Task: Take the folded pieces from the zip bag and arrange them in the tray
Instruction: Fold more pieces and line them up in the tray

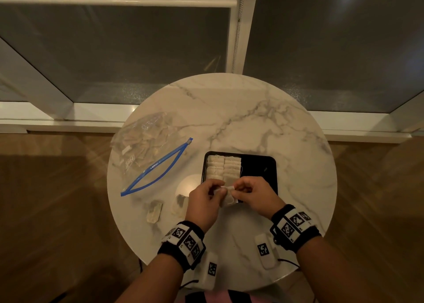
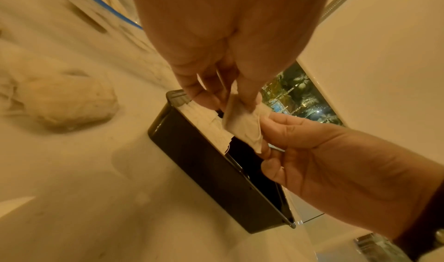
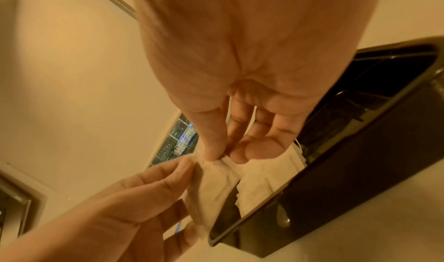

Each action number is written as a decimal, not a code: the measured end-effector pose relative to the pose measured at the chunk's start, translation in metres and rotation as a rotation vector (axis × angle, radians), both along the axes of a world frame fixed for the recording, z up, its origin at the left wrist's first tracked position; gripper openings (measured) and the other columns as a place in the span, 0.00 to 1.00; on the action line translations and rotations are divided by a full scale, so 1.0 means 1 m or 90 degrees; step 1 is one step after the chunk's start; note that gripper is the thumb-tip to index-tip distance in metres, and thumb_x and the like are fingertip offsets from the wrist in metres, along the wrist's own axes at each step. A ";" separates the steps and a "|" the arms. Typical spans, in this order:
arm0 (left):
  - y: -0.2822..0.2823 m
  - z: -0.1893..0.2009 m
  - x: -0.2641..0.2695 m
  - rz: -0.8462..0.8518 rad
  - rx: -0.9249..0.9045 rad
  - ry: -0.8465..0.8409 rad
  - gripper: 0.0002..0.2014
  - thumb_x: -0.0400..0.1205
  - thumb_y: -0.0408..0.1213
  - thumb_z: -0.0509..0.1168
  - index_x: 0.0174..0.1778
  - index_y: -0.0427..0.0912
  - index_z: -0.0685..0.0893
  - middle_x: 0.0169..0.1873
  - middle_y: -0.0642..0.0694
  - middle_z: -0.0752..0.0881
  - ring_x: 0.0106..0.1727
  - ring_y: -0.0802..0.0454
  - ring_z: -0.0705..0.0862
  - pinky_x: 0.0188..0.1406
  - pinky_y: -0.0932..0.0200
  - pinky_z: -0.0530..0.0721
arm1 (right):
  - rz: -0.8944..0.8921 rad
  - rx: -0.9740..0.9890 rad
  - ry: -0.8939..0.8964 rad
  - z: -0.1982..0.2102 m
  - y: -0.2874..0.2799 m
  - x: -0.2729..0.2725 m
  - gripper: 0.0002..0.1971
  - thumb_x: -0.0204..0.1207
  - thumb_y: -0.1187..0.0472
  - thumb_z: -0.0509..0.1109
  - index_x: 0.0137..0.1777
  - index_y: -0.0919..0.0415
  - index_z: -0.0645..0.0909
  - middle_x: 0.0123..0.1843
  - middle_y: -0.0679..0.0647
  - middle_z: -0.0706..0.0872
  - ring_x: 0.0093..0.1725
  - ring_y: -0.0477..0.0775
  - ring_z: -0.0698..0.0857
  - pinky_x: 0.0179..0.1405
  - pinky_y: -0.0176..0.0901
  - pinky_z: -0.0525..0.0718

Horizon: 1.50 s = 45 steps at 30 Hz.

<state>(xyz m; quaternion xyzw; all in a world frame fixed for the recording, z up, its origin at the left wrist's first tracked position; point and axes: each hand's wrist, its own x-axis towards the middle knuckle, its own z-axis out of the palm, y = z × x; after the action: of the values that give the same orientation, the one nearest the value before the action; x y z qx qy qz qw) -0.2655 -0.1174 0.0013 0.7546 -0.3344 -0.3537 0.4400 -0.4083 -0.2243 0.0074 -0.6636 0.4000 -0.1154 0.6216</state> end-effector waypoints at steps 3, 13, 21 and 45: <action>0.004 0.001 0.001 0.103 0.000 -0.005 0.05 0.86 0.37 0.67 0.53 0.48 0.88 0.45 0.57 0.89 0.47 0.63 0.87 0.48 0.69 0.84 | -0.076 -0.040 0.049 -0.010 -0.005 -0.003 0.05 0.76 0.67 0.76 0.44 0.55 0.87 0.37 0.50 0.89 0.34 0.40 0.85 0.34 0.34 0.83; 0.060 -0.047 0.042 -0.102 0.196 -0.407 0.08 0.80 0.41 0.72 0.54 0.48 0.89 0.50 0.46 0.85 0.49 0.43 0.83 0.48 0.47 0.85 | -0.129 -0.129 0.239 -0.042 -0.010 0.006 0.01 0.76 0.61 0.76 0.44 0.56 0.86 0.38 0.50 0.88 0.39 0.47 0.86 0.40 0.37 0.85; 0.075 -0.057 0.042 -0.232 0.278 -0.522 0.12 0.81 0.45 0.68 0.61 0.54 0.84 0.62 0.49 0.83 0.54 0.45 0.83 0.48 0.47 0.83 | -0.096 -0.139 0.284 -0.049 -0.014 0.013 0.05 0.76 0.63 0.76 0.43 0.55 0.83 0.35 0.48 0.83 0.37 0.43 0.81 0.36 0.29 0.76; 0.079 -0.056 0.051 -0.068 0.198 -0.327 0.12 0.82 0.34 0.70 0.61 0.41 0.84 0.61 0.42 0.83 0.58 0.41 0.82 0.57 0.51 0.81 | -0.163 -0.156 0.294 -0.040 -0.012 0.014 0.06 0.75 0.57 0.77 0.49 0.52 0.82 0.42 0.48 0.85 0.42 0.44 0.83 0.37 0.32 0.78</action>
<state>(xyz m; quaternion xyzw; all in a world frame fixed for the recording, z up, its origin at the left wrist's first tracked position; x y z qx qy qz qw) -0.2150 -0.0386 -0.0550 0.8590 -0.4157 -0.2209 0.2010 -0.3941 -0.2364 -0.0325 -0.6865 0.5947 -0.0864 0.4093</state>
